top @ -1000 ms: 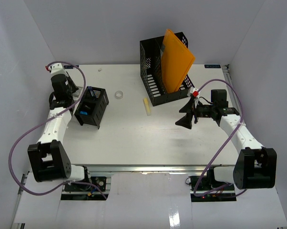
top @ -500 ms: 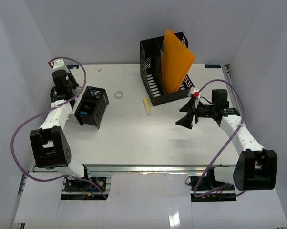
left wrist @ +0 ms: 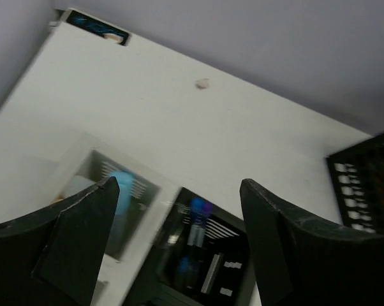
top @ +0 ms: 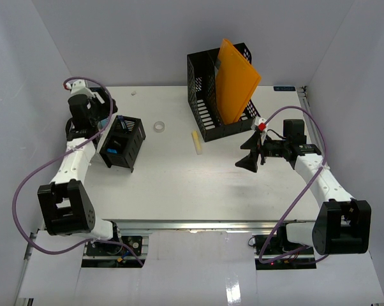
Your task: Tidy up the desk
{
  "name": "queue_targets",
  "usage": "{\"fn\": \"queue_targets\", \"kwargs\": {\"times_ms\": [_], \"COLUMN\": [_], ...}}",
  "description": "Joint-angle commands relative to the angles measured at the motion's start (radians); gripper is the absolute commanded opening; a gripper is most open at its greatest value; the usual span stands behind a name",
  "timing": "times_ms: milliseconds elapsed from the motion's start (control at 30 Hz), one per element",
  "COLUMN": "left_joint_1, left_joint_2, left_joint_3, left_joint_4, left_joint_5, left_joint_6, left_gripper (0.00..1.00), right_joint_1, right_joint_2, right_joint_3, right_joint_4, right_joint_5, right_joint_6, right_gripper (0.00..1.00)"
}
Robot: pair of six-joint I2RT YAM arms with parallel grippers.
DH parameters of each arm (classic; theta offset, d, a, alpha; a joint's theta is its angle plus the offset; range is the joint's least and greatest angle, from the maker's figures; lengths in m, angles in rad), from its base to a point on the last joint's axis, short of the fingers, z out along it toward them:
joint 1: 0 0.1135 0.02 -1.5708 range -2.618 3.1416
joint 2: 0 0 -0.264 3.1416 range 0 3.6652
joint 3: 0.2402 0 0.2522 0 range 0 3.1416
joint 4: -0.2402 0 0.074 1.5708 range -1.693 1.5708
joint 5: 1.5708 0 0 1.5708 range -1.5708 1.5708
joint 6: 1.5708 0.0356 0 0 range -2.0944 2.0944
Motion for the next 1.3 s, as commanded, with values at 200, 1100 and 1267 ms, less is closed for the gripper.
{"fn": "queue_targets", "kwargs": {"times_ms": [200,1100,1267], "left_joint_1": [-0.379,-0.656,-0.662], "left_joint_2": [0.216,0.757,0.775], "left_joint_3": [0.174,0.65,0.67], "left_joint_4": [-0.143,-0.522,-0.554], "left_joint_5": [0.312,-0.105,-0.141], "left_joint_6": [-0.251,-0.218,-0.197], "left_gripper": [0.74,0.7,0.68], "right_joint_1": [-0.026,-0.045,-0.045], "right_joint_2": [0.002,0.011,0.011], "right_joint_3": [0.001,0.008,0.008], "right_joint_4": [0.005,0.004,0.005], "right_joint_5": [0.023,0.048,0.046], "right_joint_6": [-0.005,0.003,0.005], "right_gripper": [0.9,0.9,0.9]}}
